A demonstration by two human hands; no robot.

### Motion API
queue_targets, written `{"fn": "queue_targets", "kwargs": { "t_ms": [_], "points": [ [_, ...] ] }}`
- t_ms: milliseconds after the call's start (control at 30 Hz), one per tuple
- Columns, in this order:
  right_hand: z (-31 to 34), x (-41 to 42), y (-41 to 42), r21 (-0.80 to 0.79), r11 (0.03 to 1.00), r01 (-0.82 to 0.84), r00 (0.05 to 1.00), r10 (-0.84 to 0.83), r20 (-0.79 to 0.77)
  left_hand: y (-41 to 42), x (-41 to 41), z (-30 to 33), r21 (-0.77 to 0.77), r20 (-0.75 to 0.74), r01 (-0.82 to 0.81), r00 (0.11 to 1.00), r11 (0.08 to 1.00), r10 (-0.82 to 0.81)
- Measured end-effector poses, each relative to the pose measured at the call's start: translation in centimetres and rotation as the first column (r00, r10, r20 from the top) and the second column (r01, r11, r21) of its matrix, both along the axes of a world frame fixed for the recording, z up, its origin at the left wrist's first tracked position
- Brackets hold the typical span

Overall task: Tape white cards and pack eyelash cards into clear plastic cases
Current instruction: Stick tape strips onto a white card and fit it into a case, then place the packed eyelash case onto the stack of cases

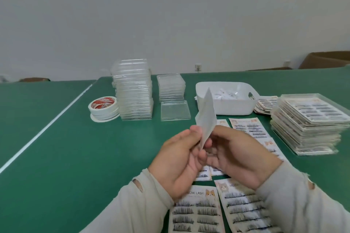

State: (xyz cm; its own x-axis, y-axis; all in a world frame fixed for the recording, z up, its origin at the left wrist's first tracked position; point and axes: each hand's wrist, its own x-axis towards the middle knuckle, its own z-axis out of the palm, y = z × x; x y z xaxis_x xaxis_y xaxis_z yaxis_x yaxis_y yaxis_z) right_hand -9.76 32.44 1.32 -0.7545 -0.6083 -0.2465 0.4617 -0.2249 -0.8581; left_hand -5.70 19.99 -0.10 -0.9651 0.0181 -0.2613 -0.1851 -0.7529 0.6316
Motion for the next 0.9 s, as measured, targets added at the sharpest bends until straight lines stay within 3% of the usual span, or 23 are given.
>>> {"fn": "queue_targets", "kwargs": {
  "t_ms": [100,167,200,233,267,300,333,400,467,533,667,767,800,900],
  "points": [
    [0.4,-0.6,1.0,-0.174,0.980,0.092,0.995,-0.086,0.044,-0.2,-0.9,1.0,-0.087,-0.063,0.175,0.981,0.981,-0.181],
    [0.5,-1.3,1.8,-0.227,0.949,0.217,0.976,-0.213,0.043,-1.7,-2.5,1.6,-0.405,-0.078,0.134,0.981,0.904,-0.180],
    [0.5,-1.7,2.2,-0.227,0.925,0.305,0.952,-0.298,0.065,-2.7,-3.6,1.7,-0.676,-0.090,0.020,0.990,0.737,-0.109],
    [0.4,-2.1,2.7,-0.219,0.896,0.386,0.923,-0.373,0.098,-3.9,-4.8,1.7,-0.911,-0.135,-0.119,0.991,0.395,-0.013],
    [0.4,-2.5,3.2,-0.203,0.871,0.447,0.894,-0.430,0.124,-5.1,-5.8,1.8,-0.981,-0.195,-0.195,0.981,-0.007,0.008],
    [0.2,-2.8,3.6,-0.185,0.852,0.490,0.871,-0.472,0.137,-6.0,-6.7,1.9,-0.932,-0.180,-0.184,0.983,-0.313,-0.042],
    [0.0,-3.1,4.0,-0.169,0.842,0.513,0.858,-0.494,0.143,-6.6,-7.5,1.8,-0.854,-0.092,-0.125,0.992,-0.505,-0.089],
    [-0.4,-3.5,4.5,-0.144,0.835,0.531,0.845,-0.510,0.159,-7.0,-8.8,1.4,-0.704,0.140,0.034,0.986,-0.709,-0.091],
    [-0.6,-3.6,4.8,-0.143,0.835,0.531,0.844,-0.509,0.168,-6.8,-9.0,1.1,-0.622,0.259,0.116,0.964,-0.774,-0.064],
    [-0.7,-3.8,4.9,-0.152,0.833,0.532,0.844,-0.508,0.169,-6.8,-8.0,0.8,-0.627,0.251,0.099,0.965,-0.772,-0.080],
    [-1.0,-4.1,4.7,-0.147,0.834,0.532,0.845,-0.511,0.159,-7.2,-4.8,0.3,-0.632,0.147,-0.023,0.978,-0.775,-0.150],
    [-0.9,-4.0,4.3,-0.135,0.847,0.514,0.856,-0.497,0.140,-6.7,-4.9,1.0,-0.732,-0.026,-0.062,0.998,-0.678,-0.064],
    [-0.8,-3.8,4.2,-0.129,0.851,0.509,0.859,-0.494,0.133,-6.3,-5.5,1.4,-0.757,-0.022,-0.004,1.000,-0.654,0.019],
    [-0.7,-3.6,4.3,-0.121,0.846,0.520,0.853,-0.507,0.125,-4.5,-7.8,2.1,-0.699,0.221,0.340,0.939,-0.629,0.262]
  ]
}}
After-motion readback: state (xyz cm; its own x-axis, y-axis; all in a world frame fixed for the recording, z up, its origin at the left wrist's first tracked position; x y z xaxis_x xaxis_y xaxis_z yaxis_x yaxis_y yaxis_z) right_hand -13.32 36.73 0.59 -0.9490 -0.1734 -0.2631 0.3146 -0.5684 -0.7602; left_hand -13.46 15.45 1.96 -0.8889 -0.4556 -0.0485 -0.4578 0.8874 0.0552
